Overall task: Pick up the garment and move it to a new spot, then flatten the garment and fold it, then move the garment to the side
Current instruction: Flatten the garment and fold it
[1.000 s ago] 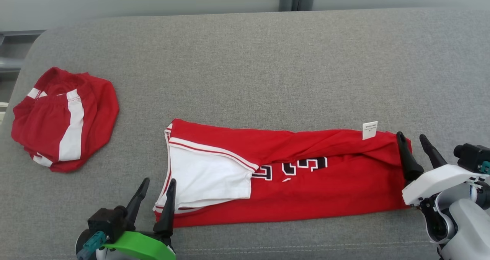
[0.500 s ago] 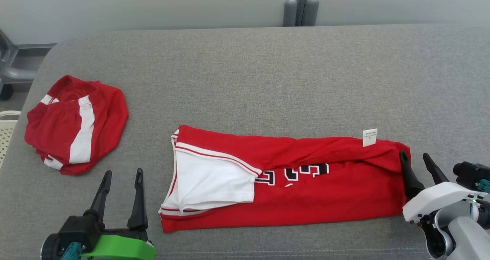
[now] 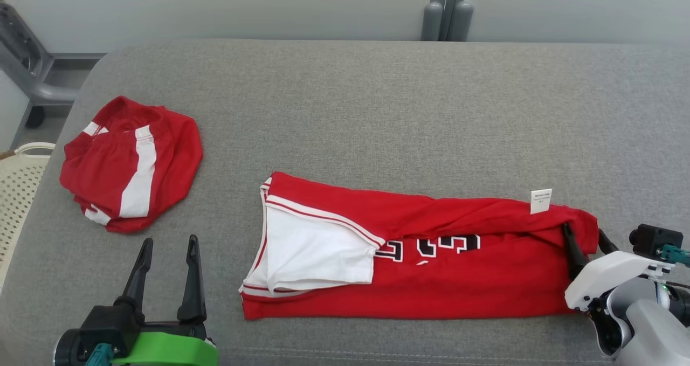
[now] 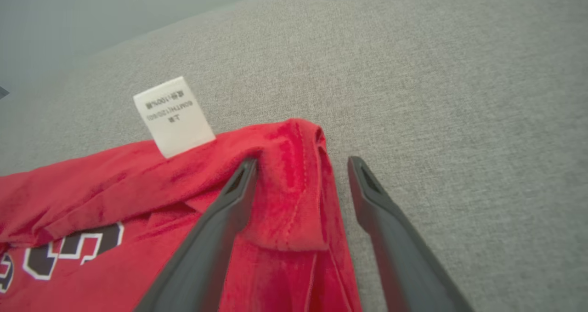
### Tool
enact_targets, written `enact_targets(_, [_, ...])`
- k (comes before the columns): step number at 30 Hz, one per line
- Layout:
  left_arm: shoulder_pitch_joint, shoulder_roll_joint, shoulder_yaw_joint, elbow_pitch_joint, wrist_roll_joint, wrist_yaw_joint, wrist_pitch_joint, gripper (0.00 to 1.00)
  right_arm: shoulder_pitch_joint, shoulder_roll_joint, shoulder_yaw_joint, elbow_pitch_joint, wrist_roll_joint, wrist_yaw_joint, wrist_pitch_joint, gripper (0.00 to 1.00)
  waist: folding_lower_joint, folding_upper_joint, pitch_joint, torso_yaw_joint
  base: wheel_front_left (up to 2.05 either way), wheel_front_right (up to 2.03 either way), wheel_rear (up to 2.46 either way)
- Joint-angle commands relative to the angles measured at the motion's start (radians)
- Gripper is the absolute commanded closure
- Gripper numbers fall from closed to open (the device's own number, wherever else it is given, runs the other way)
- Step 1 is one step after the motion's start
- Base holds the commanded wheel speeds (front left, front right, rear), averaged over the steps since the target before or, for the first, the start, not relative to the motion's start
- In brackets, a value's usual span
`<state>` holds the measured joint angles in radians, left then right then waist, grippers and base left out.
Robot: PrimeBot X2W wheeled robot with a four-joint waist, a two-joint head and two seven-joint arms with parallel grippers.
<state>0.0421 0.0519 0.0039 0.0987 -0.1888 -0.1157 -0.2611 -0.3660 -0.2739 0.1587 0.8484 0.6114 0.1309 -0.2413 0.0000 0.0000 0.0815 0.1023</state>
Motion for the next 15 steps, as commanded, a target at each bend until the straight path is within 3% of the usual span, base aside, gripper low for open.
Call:
enact_targets(1, [0.002,-0.001,-0.001,-0.004,-0.003,-0.002,-0.003,0.00,-0.011,-0.001,0.001,0.028,0.003,0.000,0.010,0.00,0.0000,0.0000,0.003,0.018,0.00,0.00,0.00])
enact_targets(8, [0.000,-0.001,-0.002,-0.009,-0.014,0.005,-0.003,0.00,-0.025,0.007,0.024,0.117,0.026,0.000,0.031,0.00,0.0000,0.0000,0.009,0.041,0.00,0.00,0.00])
enact_targets(9, [0.002,-0.001,-0.004,-0.011,-0.015,0.008,-0.003,0.00,-0.026,0.010,0.033,0.121,0.031,0.000,0.032,0.05,0.0000,0.0000,0.010,0.041,0.00,0.00,0.00])
enact_targets(10, [0.004,-0.001,-0.004,-0.013,-0.016,0.011,-0.003,0.00,-0.027,0.011,0.040,0.122,0.035,0.000,0.031,0.65,0.0000,0.0000,0.011,0.041,0.00,0.00,0.00])
enact_targets(11, [0.005,-0.001,-0.004,-0.013,-0.017,0.011,-0.003,0.00,-0.029,0.012,0.046,0.120,0.037,0.000,0.026,1.00,0.0000,0.0000,0.012,0.040,0.00,0.00,0.00])
enact_targets(15, [0.005,-0.001,-0.006,-0.015,-0.022,0.017,-0.003,0.00,-0.053,-0.006,0.061,0.111,0.046,-0.001,0.005,1.00,0.0000,0.0000,0.016,0.034,0.00,0.00,0.00])
